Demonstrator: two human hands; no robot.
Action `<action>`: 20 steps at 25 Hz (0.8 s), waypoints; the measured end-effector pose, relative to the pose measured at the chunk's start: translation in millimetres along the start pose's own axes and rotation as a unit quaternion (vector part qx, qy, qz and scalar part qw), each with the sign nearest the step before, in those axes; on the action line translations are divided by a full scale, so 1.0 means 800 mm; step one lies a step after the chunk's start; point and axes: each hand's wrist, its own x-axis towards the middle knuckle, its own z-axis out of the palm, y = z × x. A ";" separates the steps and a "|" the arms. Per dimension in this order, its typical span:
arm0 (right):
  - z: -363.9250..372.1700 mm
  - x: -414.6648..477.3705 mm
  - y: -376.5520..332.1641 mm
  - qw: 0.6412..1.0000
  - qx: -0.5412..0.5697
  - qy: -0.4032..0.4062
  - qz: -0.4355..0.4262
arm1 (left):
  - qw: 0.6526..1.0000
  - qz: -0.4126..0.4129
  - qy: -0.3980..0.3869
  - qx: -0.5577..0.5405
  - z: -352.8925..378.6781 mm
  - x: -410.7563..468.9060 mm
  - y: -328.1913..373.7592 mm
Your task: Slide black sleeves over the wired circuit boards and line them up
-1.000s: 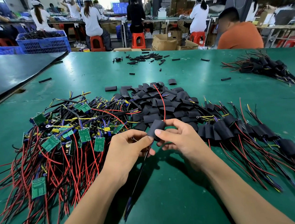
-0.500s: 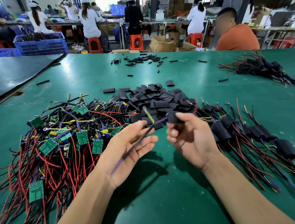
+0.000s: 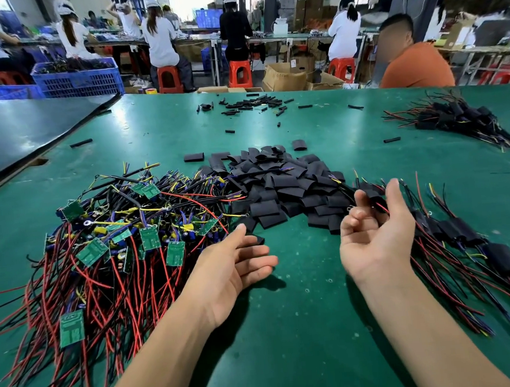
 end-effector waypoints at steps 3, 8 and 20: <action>0.000 0.001 -0.005 0.996 0.065 -0.009 0.064 | 1.000 -0.001 0.004 0.006 0.001 -0.001 -0.001; -0.005 0.008 -0.011 0.988 0.122 0.005 0.093 | 1.000 -0.005 0.008 -0.007 0.000 0.000 -0.001; -0.006 -0.001 0.048 0.963 -0.239 -0.112 0.050 | 0.965 0.094 -0.023 0.243 0.012 -0.014 -0.014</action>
